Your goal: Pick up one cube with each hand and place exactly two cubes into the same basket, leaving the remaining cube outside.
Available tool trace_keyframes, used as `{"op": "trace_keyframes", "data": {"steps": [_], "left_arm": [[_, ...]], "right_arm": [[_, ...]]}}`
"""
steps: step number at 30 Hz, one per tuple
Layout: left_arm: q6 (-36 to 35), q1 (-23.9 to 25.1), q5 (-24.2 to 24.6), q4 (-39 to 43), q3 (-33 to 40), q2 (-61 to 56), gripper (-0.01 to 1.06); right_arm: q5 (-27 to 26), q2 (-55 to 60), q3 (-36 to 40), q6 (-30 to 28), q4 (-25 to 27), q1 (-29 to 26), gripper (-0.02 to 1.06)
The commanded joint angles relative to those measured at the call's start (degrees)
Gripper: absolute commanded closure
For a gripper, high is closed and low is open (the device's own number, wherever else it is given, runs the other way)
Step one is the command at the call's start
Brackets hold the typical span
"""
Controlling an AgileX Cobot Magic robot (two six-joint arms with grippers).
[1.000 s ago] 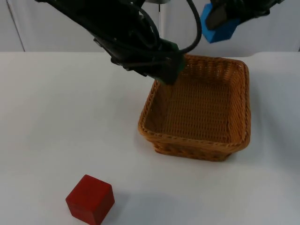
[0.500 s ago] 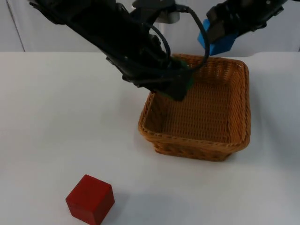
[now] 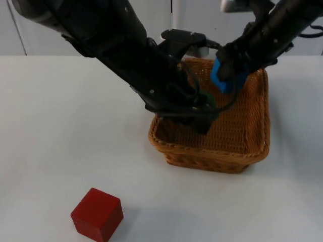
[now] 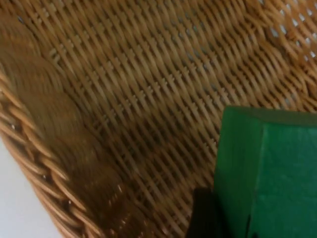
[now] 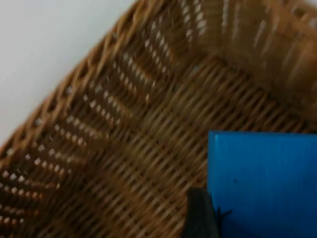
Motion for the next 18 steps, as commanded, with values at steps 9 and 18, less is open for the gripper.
{"op": "trace_keyframes", "data": {"steps": [9, 18], "left_arm": [[0.49, -0.31, -0.71, -0.67, 0.0, 0.21, 0.55], [0.49, -0.31, -0.71, -0.64, -0.11, -0.31, 0.08]], "right_arm": [[2.44, 0.79, -0.75, -0.32, 0.76, 0.29, 0.8], [3.83, -0.89, -0.86, 0.17, 1.16, 0.29, 0.18]]}}
